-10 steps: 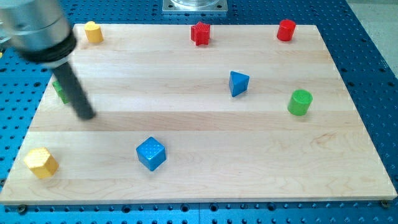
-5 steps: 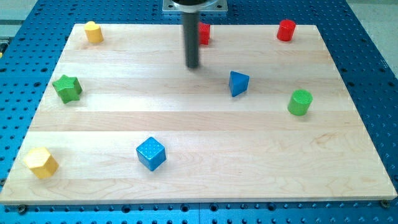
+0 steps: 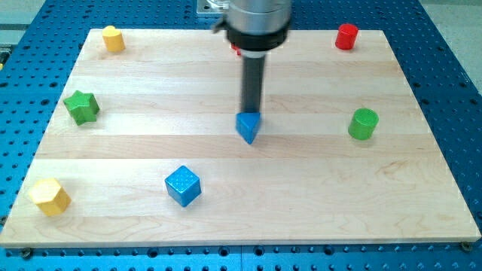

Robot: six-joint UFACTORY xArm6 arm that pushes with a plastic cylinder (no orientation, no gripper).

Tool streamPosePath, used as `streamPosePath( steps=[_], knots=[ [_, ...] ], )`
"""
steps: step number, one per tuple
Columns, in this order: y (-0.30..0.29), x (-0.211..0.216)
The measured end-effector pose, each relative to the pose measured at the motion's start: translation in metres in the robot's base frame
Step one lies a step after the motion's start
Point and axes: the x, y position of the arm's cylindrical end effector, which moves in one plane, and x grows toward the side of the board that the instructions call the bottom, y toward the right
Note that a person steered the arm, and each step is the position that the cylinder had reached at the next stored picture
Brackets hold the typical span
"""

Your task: Slide the blue triangle to the bottom right corner

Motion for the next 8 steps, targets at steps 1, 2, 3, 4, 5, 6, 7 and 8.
streamPosePath(
  steps=[1, 2, 3, 4, 5, 6, 7, 8],
  knots=[
    [0.032, 0.037],
    [0.035, 0.048],
    [-0.027, 0.032],
    [0.015, 0.080],
    [0.129, 0.089],
    [0.073, 0.086],
    [0.131, 0.085],
    [0.169, 0.093]
  ],
)
